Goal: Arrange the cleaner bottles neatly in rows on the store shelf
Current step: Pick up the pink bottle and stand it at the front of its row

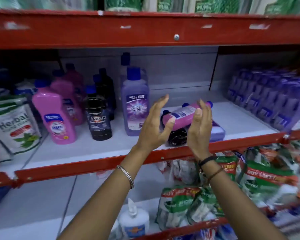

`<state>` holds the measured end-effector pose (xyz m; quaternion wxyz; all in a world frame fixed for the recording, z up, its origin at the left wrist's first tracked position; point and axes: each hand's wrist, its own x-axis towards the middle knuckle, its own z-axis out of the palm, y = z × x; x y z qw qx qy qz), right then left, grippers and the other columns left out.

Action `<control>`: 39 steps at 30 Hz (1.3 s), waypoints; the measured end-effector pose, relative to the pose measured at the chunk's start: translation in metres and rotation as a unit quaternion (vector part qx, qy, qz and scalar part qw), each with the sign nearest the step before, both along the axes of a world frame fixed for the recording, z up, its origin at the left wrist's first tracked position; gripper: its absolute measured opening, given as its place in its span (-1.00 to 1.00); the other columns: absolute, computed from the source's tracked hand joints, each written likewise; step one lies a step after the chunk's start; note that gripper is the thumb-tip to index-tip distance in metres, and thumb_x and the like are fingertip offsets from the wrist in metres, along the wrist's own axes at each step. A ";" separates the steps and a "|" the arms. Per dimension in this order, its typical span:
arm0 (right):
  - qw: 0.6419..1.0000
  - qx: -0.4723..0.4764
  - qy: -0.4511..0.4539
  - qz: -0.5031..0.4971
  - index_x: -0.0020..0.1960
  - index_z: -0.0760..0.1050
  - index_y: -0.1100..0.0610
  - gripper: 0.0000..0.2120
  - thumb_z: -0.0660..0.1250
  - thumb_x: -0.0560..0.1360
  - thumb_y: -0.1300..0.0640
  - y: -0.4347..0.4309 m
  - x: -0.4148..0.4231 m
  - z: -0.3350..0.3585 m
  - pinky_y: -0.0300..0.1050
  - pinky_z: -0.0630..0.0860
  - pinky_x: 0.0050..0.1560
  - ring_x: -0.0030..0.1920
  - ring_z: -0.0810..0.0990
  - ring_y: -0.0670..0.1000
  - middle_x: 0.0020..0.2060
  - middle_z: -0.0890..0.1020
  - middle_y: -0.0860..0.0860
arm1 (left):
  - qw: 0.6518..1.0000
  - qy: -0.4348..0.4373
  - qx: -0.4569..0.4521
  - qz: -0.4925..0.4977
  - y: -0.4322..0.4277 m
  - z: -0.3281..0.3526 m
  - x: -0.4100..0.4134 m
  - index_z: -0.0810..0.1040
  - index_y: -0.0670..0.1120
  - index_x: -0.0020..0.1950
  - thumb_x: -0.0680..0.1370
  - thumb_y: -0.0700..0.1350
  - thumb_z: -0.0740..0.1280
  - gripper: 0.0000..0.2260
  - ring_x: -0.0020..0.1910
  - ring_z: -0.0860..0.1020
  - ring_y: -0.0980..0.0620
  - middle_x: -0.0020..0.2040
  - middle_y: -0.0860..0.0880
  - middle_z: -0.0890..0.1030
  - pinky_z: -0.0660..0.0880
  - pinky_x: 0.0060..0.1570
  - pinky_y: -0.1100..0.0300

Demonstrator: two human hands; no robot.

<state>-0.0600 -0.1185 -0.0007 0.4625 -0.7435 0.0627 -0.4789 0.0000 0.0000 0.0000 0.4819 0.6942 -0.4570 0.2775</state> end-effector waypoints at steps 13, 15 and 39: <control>0.972 0.050 0.224 -0.041 -0.09 0.48 0.34 -0.79 0.17 0.53 0.20 -0.071 0.034 -0.005 -0.12 0.34 -0.16 -0.14 0.52 0.19 -0.12 0.61 0.28 | 0.894 0.346 0.270 0.093 -0.086 0.032 0.080 0.50 -0.17 -0.26 0.51 -0.13 0.13 -0.76 -0.13 0.55 -0.15 -0.15 -0.28 0.59 0.31 -0.26 0.12; 0.972 0.069 0.221 -0.034 -0.13 0.53 0.32 -0.80 0.21 0.50 0.21 -0.074 0.038 -0.005 -0.10 0.38 -0.16 -0.18 0.52 0.15 -0.19 0.62 0.21 | 0.885 0.391 0.247 0.040 -0.085 0.035 0.078 0.55 -0.16 -0.12 0.55 -0.16 0.21 -0.85 -0.26 0.48 -0.03 -0.22 -0.14 0.55 0.35 -0.33 0.21; 0.958 0.145 0.046 0.243 0.10 0.52 0.27 -0.68 0.45 0.36 0.32 0.135 0.024 0.020 -0.35 0.56 -0.24 -0.24 0.66 -0.21 -0.13 0.66 0.00 | 0.943 0.302 -0.044 0.132 0.160 0.030 0.003 0.54 -0.14 0.21 0.41 -0.23 0.41 -0.64 -0.02 0.61 -0.02 0.10 -0.10 0.63 0.57 0.06 0.02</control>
